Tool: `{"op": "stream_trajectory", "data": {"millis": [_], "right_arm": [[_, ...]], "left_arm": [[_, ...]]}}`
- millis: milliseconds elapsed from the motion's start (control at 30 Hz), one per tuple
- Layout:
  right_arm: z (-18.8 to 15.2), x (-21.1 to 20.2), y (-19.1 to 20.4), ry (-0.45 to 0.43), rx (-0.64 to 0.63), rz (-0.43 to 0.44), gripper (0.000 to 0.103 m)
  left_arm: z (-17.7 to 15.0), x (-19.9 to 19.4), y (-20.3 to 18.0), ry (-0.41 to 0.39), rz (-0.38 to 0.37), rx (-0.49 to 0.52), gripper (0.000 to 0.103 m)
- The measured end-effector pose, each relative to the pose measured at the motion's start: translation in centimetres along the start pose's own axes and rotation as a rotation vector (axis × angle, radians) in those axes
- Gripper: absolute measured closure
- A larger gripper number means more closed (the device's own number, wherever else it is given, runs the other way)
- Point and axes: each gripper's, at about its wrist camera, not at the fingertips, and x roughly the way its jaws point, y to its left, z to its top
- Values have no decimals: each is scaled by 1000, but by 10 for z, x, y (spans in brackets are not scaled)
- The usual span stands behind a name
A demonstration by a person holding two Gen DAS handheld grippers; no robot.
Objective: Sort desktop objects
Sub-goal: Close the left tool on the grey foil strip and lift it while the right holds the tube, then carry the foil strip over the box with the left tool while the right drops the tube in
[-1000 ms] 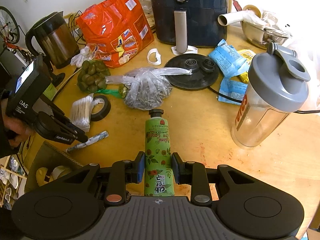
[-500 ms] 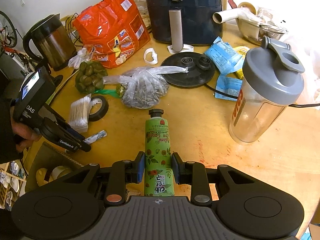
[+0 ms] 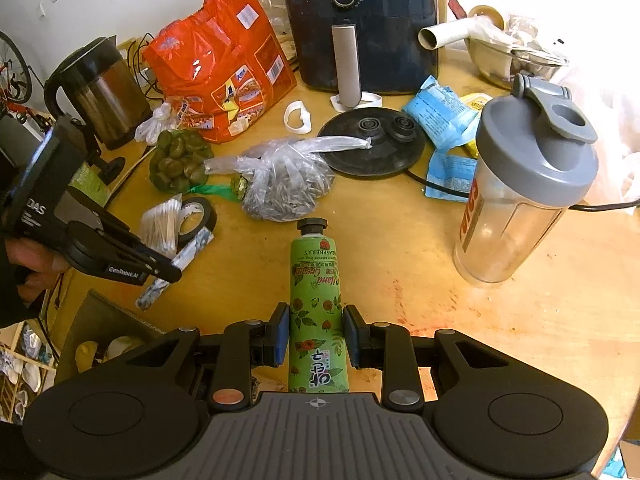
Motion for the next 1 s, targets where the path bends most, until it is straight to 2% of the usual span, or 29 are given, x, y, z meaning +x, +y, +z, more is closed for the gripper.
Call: {"op": "stream_trajectory", "data": {"millis": [367, 733, 1000], "right_arm": [[0, 3, 2, 68, 119, -53, 72], [-4, 7, 1, 165, 264, -97, 72], [-3, 0, 17, 178, 257, -60, 72]], "left_arm": [[3, -47, 10, -100, 6, -132, 93], [-11, -76, 8, -139, -26, -200, 93], [-28, -82, 3, -156, -60, -239, 93]]}}
